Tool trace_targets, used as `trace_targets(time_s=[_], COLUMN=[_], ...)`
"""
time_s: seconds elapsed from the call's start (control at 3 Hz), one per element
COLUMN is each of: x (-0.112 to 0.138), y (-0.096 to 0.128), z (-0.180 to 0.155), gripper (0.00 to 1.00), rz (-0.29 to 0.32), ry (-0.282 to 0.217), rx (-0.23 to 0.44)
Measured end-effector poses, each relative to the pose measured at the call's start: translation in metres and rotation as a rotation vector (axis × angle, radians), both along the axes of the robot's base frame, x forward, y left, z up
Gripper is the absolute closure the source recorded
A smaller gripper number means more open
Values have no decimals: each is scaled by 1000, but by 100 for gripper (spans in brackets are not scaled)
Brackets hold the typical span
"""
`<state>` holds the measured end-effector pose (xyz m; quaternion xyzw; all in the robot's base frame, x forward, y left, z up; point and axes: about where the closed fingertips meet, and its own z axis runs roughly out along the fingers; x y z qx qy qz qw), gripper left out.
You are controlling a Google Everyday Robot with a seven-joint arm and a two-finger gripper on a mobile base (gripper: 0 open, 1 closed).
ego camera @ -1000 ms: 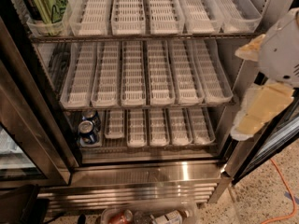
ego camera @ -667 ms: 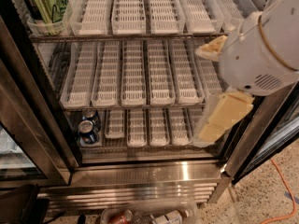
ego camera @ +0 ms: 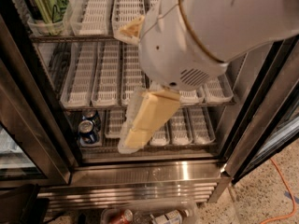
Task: Pick green can from top shelf of fridge
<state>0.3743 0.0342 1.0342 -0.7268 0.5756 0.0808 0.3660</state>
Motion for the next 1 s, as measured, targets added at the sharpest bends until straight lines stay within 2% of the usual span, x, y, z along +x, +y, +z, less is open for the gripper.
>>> trace_targets(time_s=[1.0], x=[0], y=[0], z=[0], gripper=[0], rz=[0], ry=[0], rx=[0])
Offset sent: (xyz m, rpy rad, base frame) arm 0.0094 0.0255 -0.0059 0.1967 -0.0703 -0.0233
